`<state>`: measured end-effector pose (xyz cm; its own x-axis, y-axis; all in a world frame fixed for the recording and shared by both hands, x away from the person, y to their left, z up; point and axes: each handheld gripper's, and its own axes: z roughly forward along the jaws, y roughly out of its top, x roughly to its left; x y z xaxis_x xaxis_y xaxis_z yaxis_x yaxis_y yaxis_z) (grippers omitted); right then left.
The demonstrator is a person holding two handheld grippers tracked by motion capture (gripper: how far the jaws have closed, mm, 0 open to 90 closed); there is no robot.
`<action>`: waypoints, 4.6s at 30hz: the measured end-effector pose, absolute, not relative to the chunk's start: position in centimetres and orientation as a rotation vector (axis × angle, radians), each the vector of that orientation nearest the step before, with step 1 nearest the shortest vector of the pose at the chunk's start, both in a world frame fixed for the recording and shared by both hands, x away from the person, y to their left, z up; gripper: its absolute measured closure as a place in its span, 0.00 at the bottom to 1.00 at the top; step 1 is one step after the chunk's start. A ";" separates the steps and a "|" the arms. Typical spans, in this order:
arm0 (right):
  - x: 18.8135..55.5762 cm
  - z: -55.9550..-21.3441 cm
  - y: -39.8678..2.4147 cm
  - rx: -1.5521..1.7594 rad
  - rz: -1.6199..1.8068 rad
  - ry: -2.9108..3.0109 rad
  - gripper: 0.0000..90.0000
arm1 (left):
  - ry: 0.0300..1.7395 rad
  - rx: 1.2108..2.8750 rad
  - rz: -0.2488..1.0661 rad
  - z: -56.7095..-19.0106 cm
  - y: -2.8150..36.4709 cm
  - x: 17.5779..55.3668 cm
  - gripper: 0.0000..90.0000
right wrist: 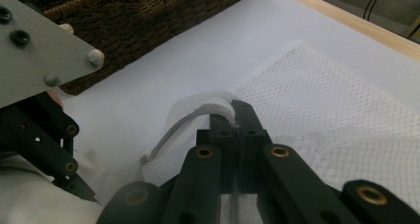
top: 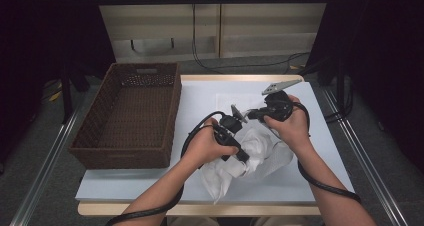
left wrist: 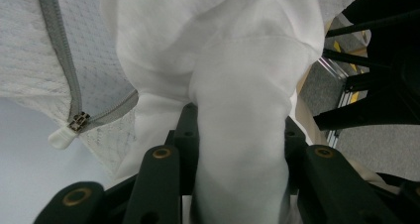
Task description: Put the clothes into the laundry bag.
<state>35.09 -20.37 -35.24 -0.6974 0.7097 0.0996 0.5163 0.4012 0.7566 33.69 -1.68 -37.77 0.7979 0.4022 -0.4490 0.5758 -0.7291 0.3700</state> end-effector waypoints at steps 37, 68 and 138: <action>35.0 -35.3 -20.5 1.083 1.186 2.419 0.99 | 0.932 2.361 -0.336 -38.2 -3.9 35.1 0.72; 35.0 -35.5 -20.3 1.085 1.190 2.421 0.99 | 1.055 2.287 -0.308 -38.7 -4.3 36.0 0.72; 34.7 -36.0 -19.8 1.085 1.189 2.427 0.99 | 1.068 2.218 -0.226 -39.8 -4.9 37.2 0.71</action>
